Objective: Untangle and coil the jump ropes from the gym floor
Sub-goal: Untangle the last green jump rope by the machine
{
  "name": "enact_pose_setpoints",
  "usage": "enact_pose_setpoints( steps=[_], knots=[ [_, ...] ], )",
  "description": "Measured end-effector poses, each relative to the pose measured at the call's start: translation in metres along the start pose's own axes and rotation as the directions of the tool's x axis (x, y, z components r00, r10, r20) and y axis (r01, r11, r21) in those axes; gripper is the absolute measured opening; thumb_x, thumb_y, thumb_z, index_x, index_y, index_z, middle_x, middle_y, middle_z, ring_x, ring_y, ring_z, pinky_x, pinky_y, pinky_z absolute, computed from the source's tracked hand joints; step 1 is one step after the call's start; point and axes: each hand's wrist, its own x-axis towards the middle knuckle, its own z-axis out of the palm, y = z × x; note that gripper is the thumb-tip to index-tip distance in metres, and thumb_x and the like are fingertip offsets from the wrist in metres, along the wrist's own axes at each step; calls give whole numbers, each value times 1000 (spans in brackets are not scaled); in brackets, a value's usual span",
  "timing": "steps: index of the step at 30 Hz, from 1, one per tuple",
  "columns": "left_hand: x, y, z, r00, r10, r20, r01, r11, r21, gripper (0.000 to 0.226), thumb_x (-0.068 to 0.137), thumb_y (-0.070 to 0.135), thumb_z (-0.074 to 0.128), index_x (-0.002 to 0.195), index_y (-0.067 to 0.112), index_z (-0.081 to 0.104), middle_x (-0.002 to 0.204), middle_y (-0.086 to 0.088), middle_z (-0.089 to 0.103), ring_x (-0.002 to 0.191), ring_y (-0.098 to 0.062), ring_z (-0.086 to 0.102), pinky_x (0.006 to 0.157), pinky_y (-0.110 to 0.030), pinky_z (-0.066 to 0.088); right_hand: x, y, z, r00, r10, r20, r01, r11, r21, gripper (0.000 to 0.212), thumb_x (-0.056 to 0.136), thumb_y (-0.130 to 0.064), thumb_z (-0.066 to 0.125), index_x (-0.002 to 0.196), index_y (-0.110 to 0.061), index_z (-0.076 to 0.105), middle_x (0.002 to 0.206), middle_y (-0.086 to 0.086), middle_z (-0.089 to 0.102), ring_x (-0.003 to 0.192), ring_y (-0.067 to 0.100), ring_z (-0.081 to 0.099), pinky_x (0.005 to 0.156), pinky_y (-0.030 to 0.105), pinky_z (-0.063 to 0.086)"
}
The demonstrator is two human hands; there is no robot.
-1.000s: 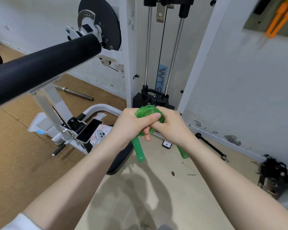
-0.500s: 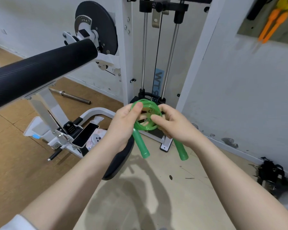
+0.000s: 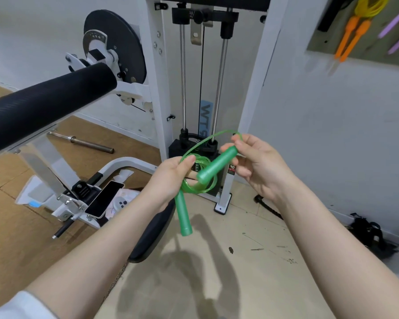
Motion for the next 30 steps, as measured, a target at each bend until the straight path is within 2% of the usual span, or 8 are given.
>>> enact_pose_setpoints(
  steps=[3,7,12,15,18,23,28,30],
  knots=[
    [2,4,1,1000,-15,14,15,1000,-6,31,96,39,46,80,18,63,67,-1,65,65,-15,60,78,-38,51,0,5,6,976,-216,34,217,932,-289,13,94,-2,48,91,-15,50,88,11,64,52,8,53,49,18,47],
    [5,9,-1,996,-47,75,45,999,23,40,89,51,50,64,20,47,68,-11,58,71,-25,57,85,-59,50,3,12,-4,834,-530,152,442,478,-759,7,90,-15,54,94,-21,54,83,-7,62,60,2,51,64,18,44],
    [13,23,22,993,-54,105,48,997,59,34,99,32,40,89,4,56,61,-7,64,54,-20,64,45,-28,53,4,29,-3,533,-616,581,514,-309,-800,23,84,-15,52,99,-8,67,91,1,70,81,19,50,69,29,41],
    [22,30,35,997,34,67,-34,999,-2,30,99,32,41,96,10,61,74,-2,64,62,-14,64,45,-28,52,6,29,-11,464,-598,653,492,-440,-752,34,83,-21,46,103,-12,72,113,3,69,98,23,46,79,33,40],
    [29,35,44,991,75,110,-72,997,-32,31,98,35,43,80,14,58,61,2,64,58,-19,65,55,-39,56,8,26,-24,567,-622,540,501,-260,-826,36,86,-15,46,115,-19,67,140,12,48,119,27,38,96,38,38],
    [38,43,63,956,90,279,-74,995,-69,35,98,30,40,76,8,56,49,-5,55,42,-23,58,44,-30,49,6,-5,-31,964,-267,12,234,819,-523,71,84,-7,66,137,-30,26,133,3,45,104,-4,56,96,24,45],
    [52,57,75,914,130,385,-133,991,-17,33,97,31,42,81,7,58,52,-4,57,44,-22,57,41,-28,50,19,-9,-58,971,-48,235,104,967,-231,24,83,-21,62,106,-15,58,72,5,56,67,23,56,63,34,47],
    [60,61,79,912,131,388,-143,990,1,37,97,31,42,81,3,59,51,-3,59,42,-21,58,40,-26,49,23,-3,-66,966,-56,254,136,941,-309,41,79,-50,63,94,-11,56,70,3,53,62,17,51,55,27,39]
  ],
)
